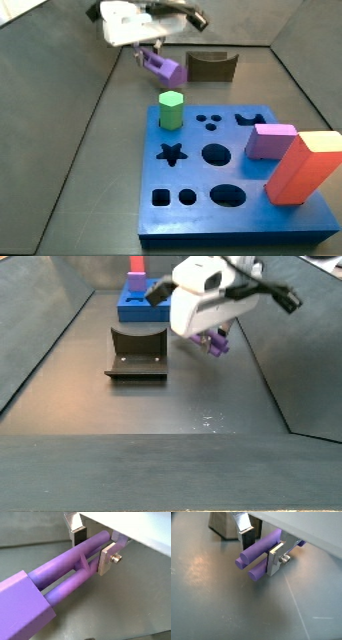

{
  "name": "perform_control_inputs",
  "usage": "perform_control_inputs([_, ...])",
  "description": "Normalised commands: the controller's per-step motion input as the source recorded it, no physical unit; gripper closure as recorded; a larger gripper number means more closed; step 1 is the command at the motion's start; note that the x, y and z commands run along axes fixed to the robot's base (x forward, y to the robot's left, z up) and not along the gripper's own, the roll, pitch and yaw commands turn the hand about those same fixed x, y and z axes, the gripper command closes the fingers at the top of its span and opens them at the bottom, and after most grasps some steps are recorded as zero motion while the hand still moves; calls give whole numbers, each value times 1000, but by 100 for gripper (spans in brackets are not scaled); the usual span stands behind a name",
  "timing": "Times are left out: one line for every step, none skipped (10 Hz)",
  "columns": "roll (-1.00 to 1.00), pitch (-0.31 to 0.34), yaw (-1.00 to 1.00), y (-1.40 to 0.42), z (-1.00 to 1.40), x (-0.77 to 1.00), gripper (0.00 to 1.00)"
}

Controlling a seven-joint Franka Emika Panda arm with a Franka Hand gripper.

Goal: Pick up the 3 prong object. Move up. Place the 3 prong object on the fixture. Regrasp the 3 prong object. Move to above the board. Insert the 3 prong object.
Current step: Move up, then place the 3 prong object on the fixture.

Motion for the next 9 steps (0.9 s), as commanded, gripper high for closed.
perform_control_inputs([-31,40,22,1,284,-14,100])
perform_control_inputs([0,0,0,0,1000,0,100])
perform_control_inputs([-7,6,0,0,1000,1,100])
perform_control_inputs([-15,15,3,-3,1000,-6,100])
perform_control_inputs([-20,19,5,-4,1000,-10,100])
perform_control_inputs([-30,18,10,-7,1000,-13,100])
perform_control_inputs([-36,20,13,-8,1000,-16,100])
perform_control_inputs([-50,22,19,-11,1000,-19,100])
perform_control_inputs([-55,25,21,-12,1000,-20,100])
